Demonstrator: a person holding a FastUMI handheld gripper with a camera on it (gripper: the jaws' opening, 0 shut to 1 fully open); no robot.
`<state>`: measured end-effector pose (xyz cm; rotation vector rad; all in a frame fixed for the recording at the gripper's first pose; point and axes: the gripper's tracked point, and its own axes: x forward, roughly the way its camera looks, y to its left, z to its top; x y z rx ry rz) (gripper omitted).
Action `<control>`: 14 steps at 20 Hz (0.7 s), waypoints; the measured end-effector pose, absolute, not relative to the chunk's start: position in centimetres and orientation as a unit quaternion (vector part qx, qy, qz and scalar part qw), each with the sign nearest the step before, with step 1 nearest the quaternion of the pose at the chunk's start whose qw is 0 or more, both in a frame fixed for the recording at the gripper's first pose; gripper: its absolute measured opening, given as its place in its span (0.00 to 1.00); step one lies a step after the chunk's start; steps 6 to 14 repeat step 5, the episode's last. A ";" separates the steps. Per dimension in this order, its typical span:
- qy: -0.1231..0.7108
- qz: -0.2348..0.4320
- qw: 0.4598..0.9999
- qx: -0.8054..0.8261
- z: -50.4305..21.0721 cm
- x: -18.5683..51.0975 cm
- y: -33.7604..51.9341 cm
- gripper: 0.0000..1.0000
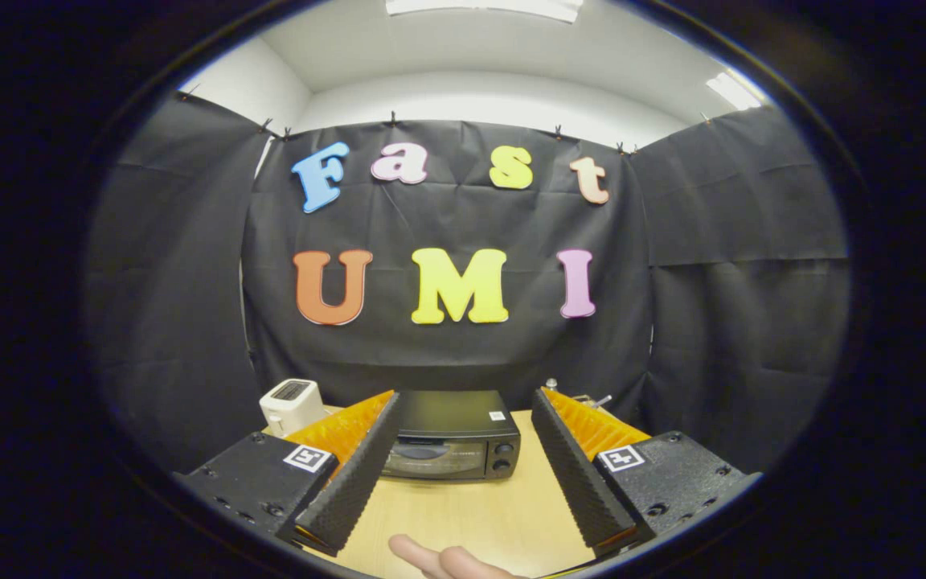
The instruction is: Open the toaster oven, put the food inside, and close the toaster oven door.
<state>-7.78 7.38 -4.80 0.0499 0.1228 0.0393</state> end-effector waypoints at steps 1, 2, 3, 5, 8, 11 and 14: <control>0.062 0.015 0.998 0.025 -4.9 -7.9 7.0 1.00; 0.064 0.012 0.998 0.025 -4.9 -8.1 6.8 1.00; 0.064 0.011 0.998 0.023 -4.8 -8.2 6.5 1.00; 0.060 0.000 0.998 0.018 -4.7 -8.4 5.3 1.00; 0.060 0.000 0.998 0.018 -4.7 -8.4 5.3 1.00; 0.060 0.000 0.998 0.018 -4.7 -8.4 5.3 1.00; 0.060 0.000 0.998 0.018 -4.7 -8.4 5.3 1.00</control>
